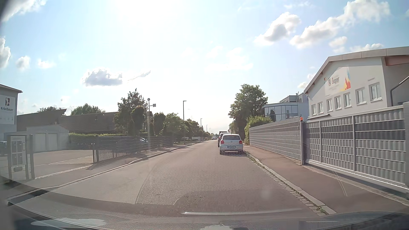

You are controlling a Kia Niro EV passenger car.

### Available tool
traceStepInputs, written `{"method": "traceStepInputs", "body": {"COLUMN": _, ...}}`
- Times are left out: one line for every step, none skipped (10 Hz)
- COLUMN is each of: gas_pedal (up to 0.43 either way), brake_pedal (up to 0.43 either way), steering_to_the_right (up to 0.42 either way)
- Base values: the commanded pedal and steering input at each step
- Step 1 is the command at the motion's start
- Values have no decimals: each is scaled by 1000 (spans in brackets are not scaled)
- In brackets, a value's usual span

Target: Follow the waypoints while adhering to traffic rules and regulations

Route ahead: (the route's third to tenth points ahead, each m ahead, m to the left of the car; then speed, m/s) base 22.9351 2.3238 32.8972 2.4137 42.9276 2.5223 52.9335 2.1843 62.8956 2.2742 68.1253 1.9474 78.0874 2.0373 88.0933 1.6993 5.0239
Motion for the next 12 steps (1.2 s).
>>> {"method": "traceStepInputs", "body": {"gas_pedal": 87, "brake_pedal": 12, "steering_to_the_right": -31}}
{"method": "traceStepInputs", "body": {"gas_pedal": 87, "brake_pedal": 12, "steering_to_the_right": -39}}
{"method": "traceStepInputs", "body": {"gas_pedal": 67, "brake_pedal": 12, "steering_to_the_right": -46}}
{"method": "traceStepInputs", "body": {"gas_pedal": 67, "brake_pedal": 12, "steering_to_the_right": -47}}
{"method": "traceStepInputs", "body": {"gas_pedal": 67, "brake_pedal": 12, "steering_to_the_right": -49}}
{"method": "traceStepInputs", "body": {"gas_pedal": 67, "brake_pedal": 12, "steering_to_the_right": -54}}
{"method": "traceStepInputs", "body": {"gas_pedal": 67, "brake_pedal": 12, "steering_to_the_right": -55}}
{"method": "traceStepInputs", "body": {"gas_pedal": 67, "brake_pedal": 12, "steering_to_the_right": -55}}
{"method": "traceStepInputs", "body": {"gas_pedal": 67, "brake_pedal": 12, "steering_to_the_right": -55}}
{"method": "traceStepInputs", "body": {"gas_pedal": 67, "brake_pedal": 12, "steering_to_the_right": -55}}
{"method": "traceStepInputs", "body": {"gas_pedal": 67, "brake_pedal": 12, "steering_to_the_right": -57}}
{"method": "traceStepInputs", "body": {"gas_pedal": 67, "brake_pedal": 12, "steering_to_the_right": -63}}
